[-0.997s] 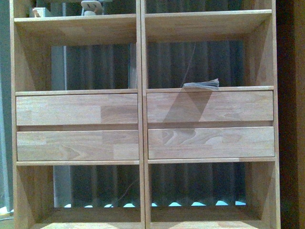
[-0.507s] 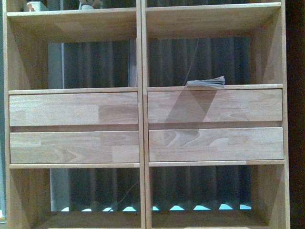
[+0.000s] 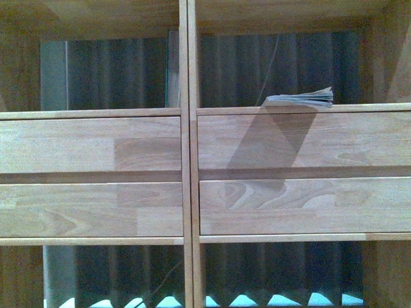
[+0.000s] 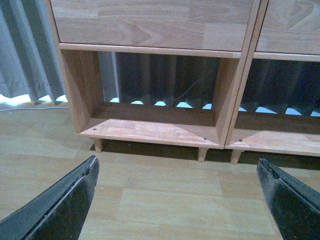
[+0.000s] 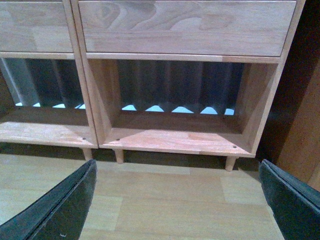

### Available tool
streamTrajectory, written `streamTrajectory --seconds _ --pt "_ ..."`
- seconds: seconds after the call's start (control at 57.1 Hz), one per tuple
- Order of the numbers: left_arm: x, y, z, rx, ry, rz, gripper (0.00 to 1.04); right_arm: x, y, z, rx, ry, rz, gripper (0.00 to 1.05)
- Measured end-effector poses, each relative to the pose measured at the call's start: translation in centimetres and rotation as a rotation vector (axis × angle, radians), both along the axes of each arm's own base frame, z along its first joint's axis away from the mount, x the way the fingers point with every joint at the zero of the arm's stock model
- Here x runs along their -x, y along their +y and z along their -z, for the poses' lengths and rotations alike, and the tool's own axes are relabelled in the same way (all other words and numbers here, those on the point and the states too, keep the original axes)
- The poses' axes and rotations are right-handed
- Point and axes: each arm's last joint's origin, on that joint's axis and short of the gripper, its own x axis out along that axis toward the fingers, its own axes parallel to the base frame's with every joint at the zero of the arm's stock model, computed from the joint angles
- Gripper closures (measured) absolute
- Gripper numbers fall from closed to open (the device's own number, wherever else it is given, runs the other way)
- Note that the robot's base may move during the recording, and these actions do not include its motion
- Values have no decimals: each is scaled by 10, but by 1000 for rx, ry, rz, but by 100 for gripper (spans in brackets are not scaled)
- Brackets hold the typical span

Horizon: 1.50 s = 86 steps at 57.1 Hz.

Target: Organize books on shelf

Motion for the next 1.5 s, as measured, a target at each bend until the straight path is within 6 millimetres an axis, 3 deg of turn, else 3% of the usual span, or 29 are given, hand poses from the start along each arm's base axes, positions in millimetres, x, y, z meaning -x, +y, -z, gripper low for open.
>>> streamTrajectory --seconds 1.505 --pt "0 0 0 0 1 0 7 0 0 0 0 0 0 7"
